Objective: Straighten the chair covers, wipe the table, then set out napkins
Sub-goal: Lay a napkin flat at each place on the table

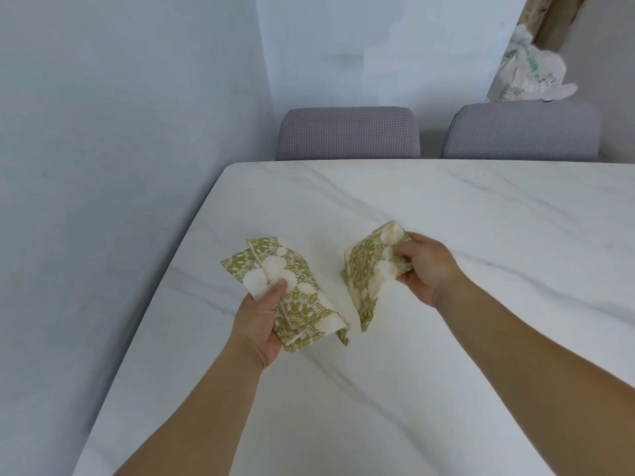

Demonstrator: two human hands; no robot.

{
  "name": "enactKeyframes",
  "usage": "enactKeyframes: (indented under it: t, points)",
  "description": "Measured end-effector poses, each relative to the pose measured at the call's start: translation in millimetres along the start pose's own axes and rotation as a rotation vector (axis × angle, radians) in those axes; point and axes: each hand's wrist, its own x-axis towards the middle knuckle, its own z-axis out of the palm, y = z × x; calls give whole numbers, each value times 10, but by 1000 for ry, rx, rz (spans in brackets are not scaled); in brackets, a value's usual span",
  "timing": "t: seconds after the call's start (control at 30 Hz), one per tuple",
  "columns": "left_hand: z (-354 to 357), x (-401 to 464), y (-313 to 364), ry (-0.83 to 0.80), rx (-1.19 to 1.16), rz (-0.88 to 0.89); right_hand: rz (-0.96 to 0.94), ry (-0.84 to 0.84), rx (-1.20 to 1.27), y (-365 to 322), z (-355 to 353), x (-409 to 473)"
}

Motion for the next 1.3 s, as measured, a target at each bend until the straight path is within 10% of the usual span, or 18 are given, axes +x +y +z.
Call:
enactKeyframes:
  t: [0.13,0.3,0.43,0.57,0.77,1.3]
  points:
    - [69,69,94,-17,-24,28,-168,39,-121,-234,93,84]
    - [128,200,205,-14,-59,61,-811,323,-1100,-436,197,126]
    - [112,285,245,18,-85,85,-618,51,-1539,-140,336,208]
    - [37,316,230,29,-72,82,-134,-342,-1365,240,357,237]
    - [-113,368,235,35,-57,64,-172,260,-1264,259,-73,571]
    - [-7,528,269,25,-38,61,19,143,-1259,467,-197,904]
